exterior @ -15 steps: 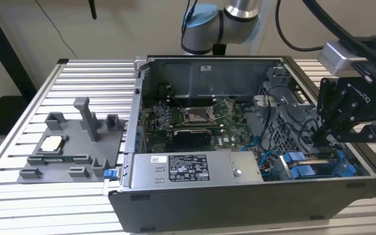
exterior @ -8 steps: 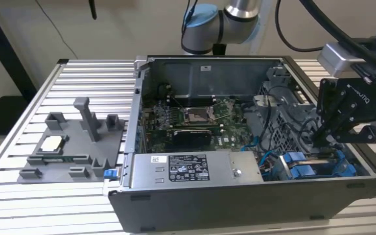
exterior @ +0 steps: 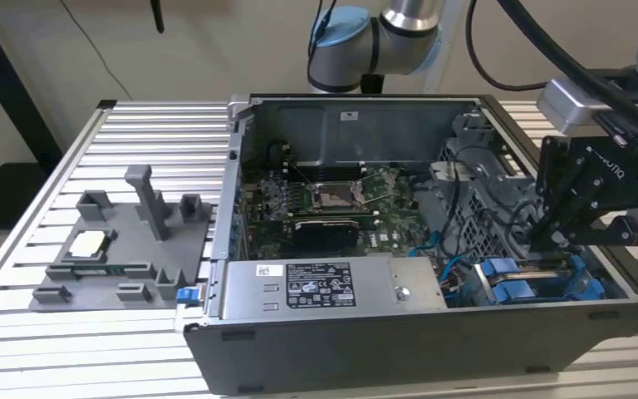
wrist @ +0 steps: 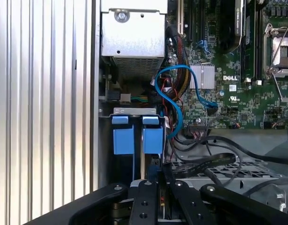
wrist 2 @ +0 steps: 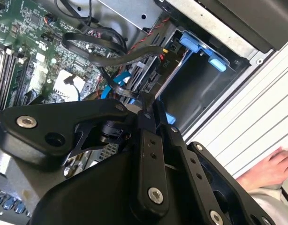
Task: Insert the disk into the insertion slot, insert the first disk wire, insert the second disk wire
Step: 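Insert the second disk wire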
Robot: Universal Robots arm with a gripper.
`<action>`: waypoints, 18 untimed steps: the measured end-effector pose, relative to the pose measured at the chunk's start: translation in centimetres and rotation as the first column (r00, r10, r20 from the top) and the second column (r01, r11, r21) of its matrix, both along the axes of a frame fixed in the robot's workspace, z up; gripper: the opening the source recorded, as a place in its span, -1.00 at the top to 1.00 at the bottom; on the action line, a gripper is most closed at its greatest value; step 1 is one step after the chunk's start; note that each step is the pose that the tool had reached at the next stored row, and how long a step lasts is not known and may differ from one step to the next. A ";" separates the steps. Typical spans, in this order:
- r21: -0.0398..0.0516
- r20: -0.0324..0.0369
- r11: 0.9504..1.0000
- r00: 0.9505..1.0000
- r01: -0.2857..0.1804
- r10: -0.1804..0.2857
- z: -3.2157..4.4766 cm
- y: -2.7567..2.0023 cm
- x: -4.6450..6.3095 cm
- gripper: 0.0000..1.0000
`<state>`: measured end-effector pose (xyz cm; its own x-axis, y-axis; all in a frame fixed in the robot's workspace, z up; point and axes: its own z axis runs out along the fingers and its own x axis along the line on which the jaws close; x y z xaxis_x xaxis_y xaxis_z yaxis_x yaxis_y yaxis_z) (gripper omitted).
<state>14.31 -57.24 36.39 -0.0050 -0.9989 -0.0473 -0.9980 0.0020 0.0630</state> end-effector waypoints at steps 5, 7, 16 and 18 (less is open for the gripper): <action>0.000 0.000 1.000 1.000 0.000 0.000 -0.15 0.00 0.0 0.67; 0.000 0.000 1.000 1.000 0.000 0.000 -0.15 0.00 0.0 0.67; 0.001 0.000 1.000 1.000 0.000 0.000 -0.22 -0.04 0.2 0.67; 0.001 0.000 1.000 1.000 0.000 0.000 -0.26 -0.13 0.2 0.67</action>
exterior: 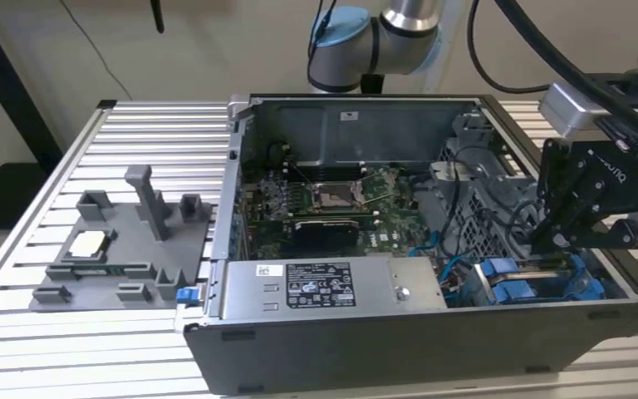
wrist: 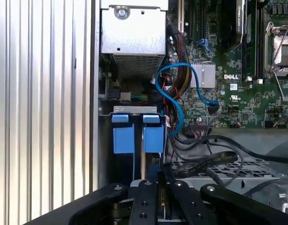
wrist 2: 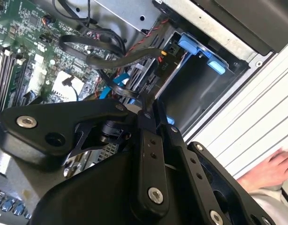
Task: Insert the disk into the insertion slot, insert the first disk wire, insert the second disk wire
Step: 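Insert the second disk wire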
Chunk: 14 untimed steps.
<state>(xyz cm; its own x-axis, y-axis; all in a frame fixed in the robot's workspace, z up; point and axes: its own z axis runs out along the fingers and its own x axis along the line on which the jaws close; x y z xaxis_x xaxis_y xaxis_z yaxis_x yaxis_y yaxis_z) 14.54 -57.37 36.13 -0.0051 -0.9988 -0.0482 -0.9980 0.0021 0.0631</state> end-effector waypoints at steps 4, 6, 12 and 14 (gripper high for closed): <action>0.002 0.000 1.000 1.000 0.000 0.000 -0.22 -0.12 0.1 0.67; 0.002 0.000 1.000 1.000 0.000 0.000 -0.34 -0.12 0.1 0.67; 0.009 0.000 1.000 1.000 0.000 0.000 -0.73 -0.12 0.4 0.67; 0.010 0.000 1.000 1.000 0.000 0.000 -0.89 -0.12 0.5 0.67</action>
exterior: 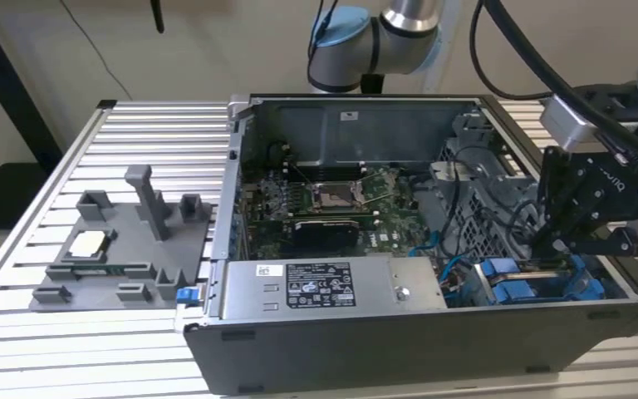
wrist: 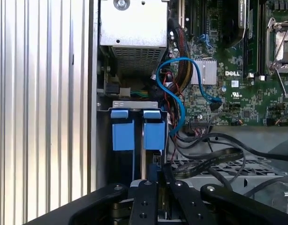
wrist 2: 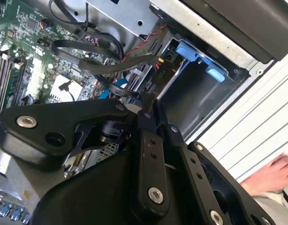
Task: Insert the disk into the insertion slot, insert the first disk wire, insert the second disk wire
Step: 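Insert the second disk wire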
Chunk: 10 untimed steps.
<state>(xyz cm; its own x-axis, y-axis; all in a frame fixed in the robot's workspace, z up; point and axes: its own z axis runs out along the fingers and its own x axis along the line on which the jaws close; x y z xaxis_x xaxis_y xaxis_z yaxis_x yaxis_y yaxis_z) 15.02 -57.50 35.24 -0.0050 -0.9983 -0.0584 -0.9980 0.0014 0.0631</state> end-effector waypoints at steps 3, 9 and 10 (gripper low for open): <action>0.003 0.000 1.000 1.000 0.000 0.000 -0.25 0.00 0.1 0.67; 0.021 0.000 1.000 1.000 0.000 0.000 -0.73 0.00 0.3 0.67; 0.023 0.000 1.000 1.000 0.000 0.000 -0.80 0.01 0.3 0.67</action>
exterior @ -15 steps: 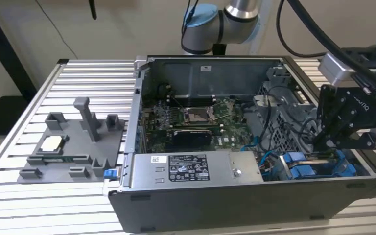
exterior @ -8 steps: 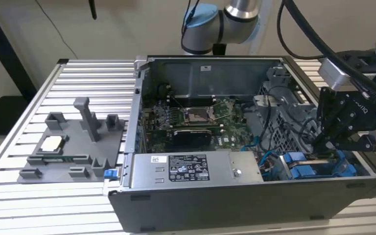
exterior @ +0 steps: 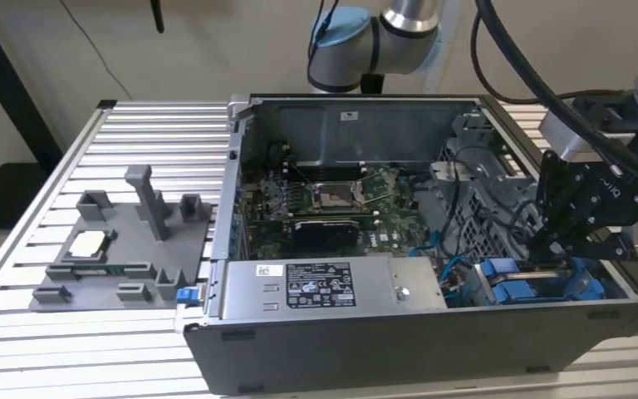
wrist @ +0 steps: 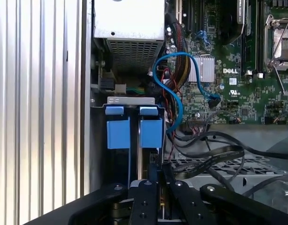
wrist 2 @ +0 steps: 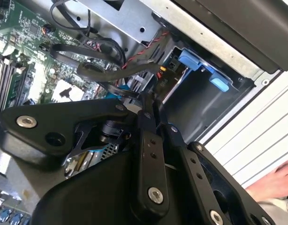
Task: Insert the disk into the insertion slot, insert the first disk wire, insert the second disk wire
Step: 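Insert the second disk wire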
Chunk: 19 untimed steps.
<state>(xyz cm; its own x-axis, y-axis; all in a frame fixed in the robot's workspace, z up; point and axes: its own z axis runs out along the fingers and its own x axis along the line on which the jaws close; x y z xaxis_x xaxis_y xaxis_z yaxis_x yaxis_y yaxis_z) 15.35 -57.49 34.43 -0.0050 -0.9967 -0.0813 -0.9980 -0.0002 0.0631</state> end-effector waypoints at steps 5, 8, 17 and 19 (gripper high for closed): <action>0.003 0.000 1.000 1.000 0.000 0.000 -0.20 -0.01 0.2 0.67; 0.004 0.000 1.000 1.000 -0.001 0.001 -0.30 0.00 0.2 0.67; 0.005 0.000 1.000 1.000 -0.001 0.001 -1.08 0.00 0.3 0.64; 0.004 -0.001 1.000 1.000 -0.001 0.001 -0.81 -0.01 0.3 0.51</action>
